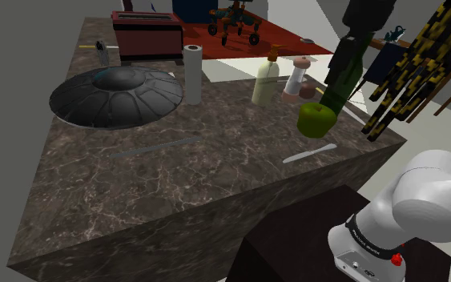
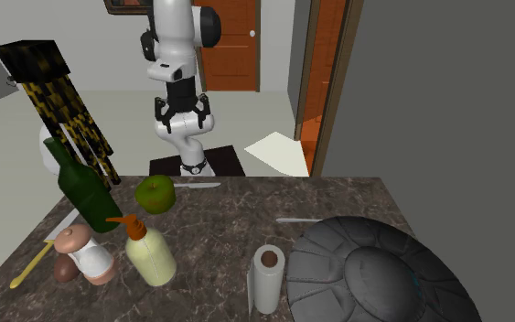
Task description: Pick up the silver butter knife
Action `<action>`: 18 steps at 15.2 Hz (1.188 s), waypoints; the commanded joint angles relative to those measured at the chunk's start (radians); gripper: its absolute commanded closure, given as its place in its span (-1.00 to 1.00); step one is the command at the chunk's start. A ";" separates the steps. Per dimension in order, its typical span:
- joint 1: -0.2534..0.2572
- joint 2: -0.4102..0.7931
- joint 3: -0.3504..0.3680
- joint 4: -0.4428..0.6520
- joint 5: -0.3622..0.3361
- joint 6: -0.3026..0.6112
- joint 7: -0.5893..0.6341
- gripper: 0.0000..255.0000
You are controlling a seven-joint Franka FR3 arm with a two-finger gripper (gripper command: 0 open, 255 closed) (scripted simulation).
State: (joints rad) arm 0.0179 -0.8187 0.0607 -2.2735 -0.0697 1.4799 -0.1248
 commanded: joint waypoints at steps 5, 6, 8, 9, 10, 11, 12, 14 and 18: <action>0.036 0.132 0.011 0.029 0.000 0.091 -0.059 -1.00; 0.044 0.165 0.015 0.039 0.000 0.112 -0.073 -1.00; 0.061 0.233 0.023 0.062 0.000 0.151 -0.102 -1.00; 0.069 0.267 0.028 0.074 -0.001 0.169 -0.116 -1.00; 0.077 0.300 0.033 0.088 -0.001 0.187 -0.130 -1.00; 0.084 0.334 0.038 0.102 -0.002 0.203 -0.144 -1.00; 0.092 0.368 0.043 0.117 -0.003 0.219 -0.157 -1.00; 0.107 0.435 0.056 0.149 -0.006 0.248 -0.183 -1.00; 0.135 0.569 0.083 0.222 -0.015 0.295 -0.233 -1.00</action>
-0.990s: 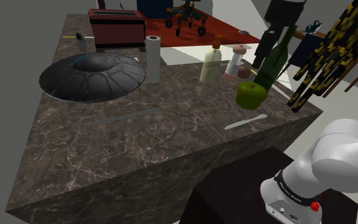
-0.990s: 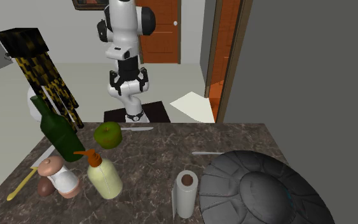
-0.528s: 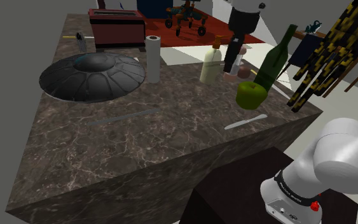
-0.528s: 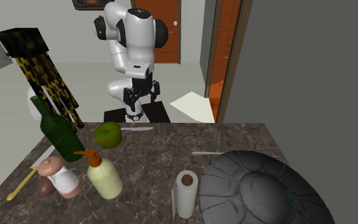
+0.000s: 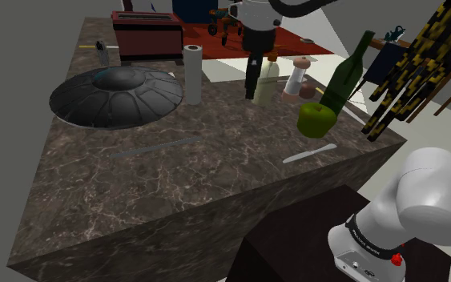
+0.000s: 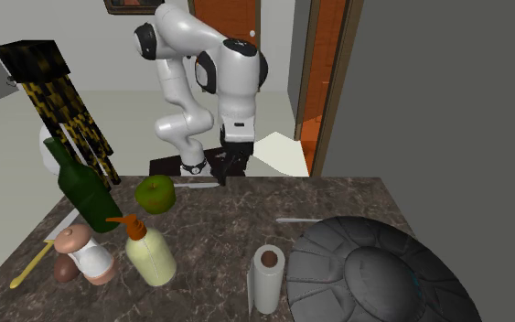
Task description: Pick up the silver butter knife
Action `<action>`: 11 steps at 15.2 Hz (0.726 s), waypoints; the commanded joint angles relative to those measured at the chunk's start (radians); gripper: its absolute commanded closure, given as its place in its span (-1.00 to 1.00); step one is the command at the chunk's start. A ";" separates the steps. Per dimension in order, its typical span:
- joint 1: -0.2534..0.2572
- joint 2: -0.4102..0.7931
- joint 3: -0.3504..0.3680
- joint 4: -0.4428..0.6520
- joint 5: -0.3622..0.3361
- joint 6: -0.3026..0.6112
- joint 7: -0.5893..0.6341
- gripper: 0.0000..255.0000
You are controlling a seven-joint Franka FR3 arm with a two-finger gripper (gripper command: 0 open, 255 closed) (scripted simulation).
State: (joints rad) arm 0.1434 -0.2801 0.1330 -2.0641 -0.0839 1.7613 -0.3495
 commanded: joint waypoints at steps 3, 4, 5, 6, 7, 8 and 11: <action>0.031 0.129 0.033 0.074 -0.012 0.041 -0.043 -1.00; 0.038 0.162 0.041 0.096 -0.017 0.048 -0.054 -1.00; 0.045 0.194 0.049 0.118 -0.022 0.055 -0.065 -1.00; 0.053 0.227 0.057 0.140 -0.027 0.061 -0.075 -1.00; 0.060 0.259 0.065 0.163 -0.033 0.066 -0.086 -1.00; 0.068 0.292 0.074 0.187 -0.040 0.071 -0.096 -1.00; 0.094 0.388 0.098 0.261 -0.062 0.080 -0.125 -1.00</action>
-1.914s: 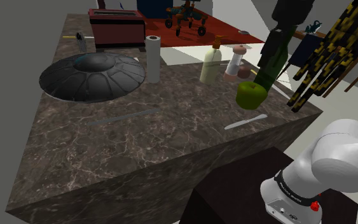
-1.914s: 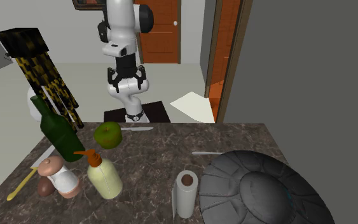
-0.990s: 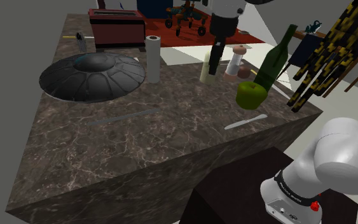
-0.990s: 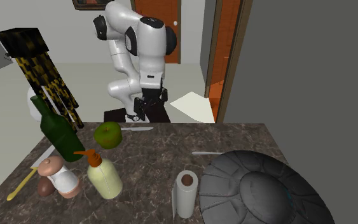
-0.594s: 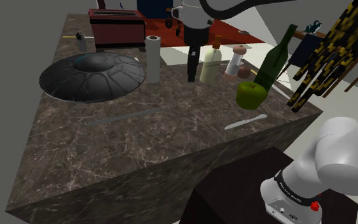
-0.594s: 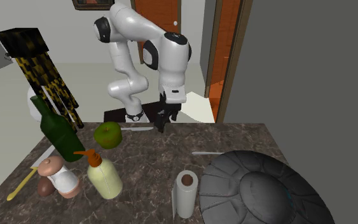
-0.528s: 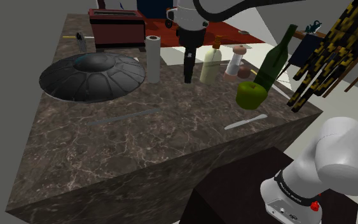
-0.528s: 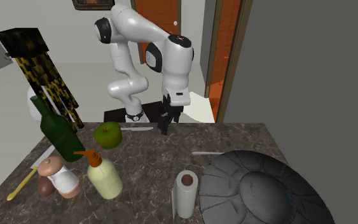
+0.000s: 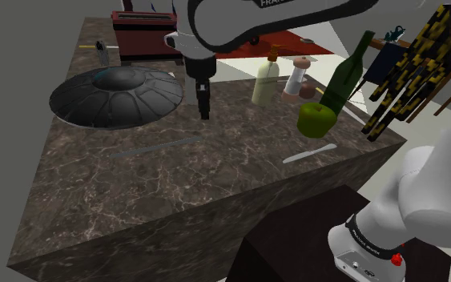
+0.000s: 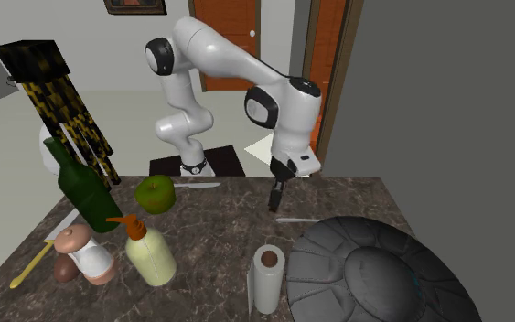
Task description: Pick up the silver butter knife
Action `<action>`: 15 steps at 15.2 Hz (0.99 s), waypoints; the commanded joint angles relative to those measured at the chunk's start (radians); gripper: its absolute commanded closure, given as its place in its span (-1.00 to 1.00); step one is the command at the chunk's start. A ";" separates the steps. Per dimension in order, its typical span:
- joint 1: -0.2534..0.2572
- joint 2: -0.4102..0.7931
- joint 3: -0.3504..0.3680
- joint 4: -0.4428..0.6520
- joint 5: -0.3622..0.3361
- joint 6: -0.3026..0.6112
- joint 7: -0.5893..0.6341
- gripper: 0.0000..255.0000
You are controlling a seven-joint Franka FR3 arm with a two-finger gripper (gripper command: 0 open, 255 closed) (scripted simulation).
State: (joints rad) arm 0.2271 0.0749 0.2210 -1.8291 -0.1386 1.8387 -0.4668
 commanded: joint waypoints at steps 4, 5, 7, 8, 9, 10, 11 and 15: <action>0.050 0.160 0.039 0.130 -0.043 0.006 -0.046 -1.00; 0.061 0.192 0.046 0.157 -0.052 0.005 -0.055 -1.00; 0.084 0.254 0.060 0.213 -0.072 0.002 -0.075 -1.00; 0.096 0.285 0.066 0.241 -0.081 -0.001 -0.085 -1.00; 0.102 0.300 0.068 0.254 -0.086 -0.002 -0.089 -1.00; 0.102 0.303 0.068 0.245 -0.087 0.010 -0.087 -1.00; 0.102 0.306 0.067 0.236 -0.089 0.022 -0.085 -1.00; 0.101 0.321 0.065 0.204 -0.097 0.068 -0.077 -1.00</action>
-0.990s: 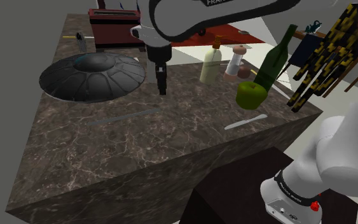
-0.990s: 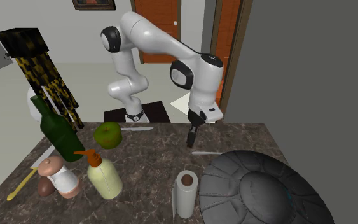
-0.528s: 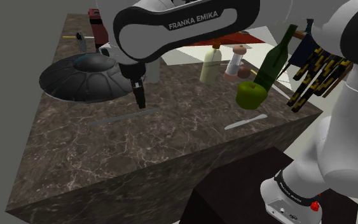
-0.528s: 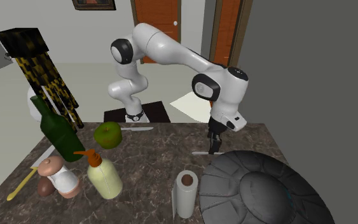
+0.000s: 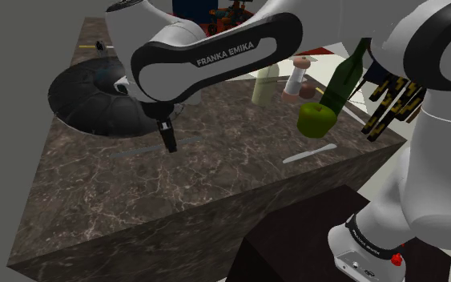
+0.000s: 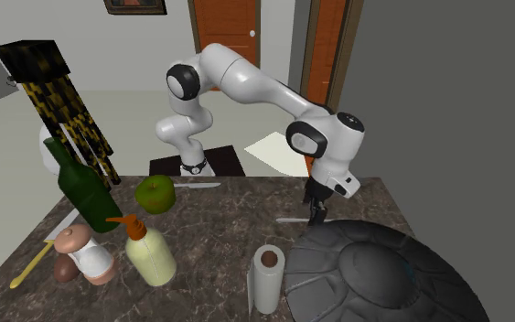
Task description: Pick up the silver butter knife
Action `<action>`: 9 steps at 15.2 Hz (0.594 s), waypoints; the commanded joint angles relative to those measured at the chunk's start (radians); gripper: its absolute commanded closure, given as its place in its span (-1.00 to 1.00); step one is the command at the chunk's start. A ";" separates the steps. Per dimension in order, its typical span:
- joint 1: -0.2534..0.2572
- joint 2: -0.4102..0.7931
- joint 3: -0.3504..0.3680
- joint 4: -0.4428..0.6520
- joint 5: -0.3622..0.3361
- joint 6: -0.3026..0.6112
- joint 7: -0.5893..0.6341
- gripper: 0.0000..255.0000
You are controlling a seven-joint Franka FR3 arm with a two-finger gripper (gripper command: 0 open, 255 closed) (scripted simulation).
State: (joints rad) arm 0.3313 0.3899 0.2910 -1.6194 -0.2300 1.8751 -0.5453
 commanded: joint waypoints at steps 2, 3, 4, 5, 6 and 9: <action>-0.004 0.013 -0.005 -0.018 -0.009 0.050 0.006 -1.00; -0.004 0.013 -0.004 -0.018 -0.009 0.049 0.006 -1.00; -0.006 0.009 -0.004 -0.026 -0.008 0.054 0.006 1.00; -0.005 0.011 -0.004 -0.023 -0.008 0.053 0.006 1.00; -0.005 0.011 -0.004 -0.023 -0.008 0.053 0.007 1.00; -0.005 0.011 -0.004 -0.022 -0.009 0.053 0.006 1.00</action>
State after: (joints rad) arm 0.3275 0.3999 0.2881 -1.6428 -0.2378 1.9251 -0.5385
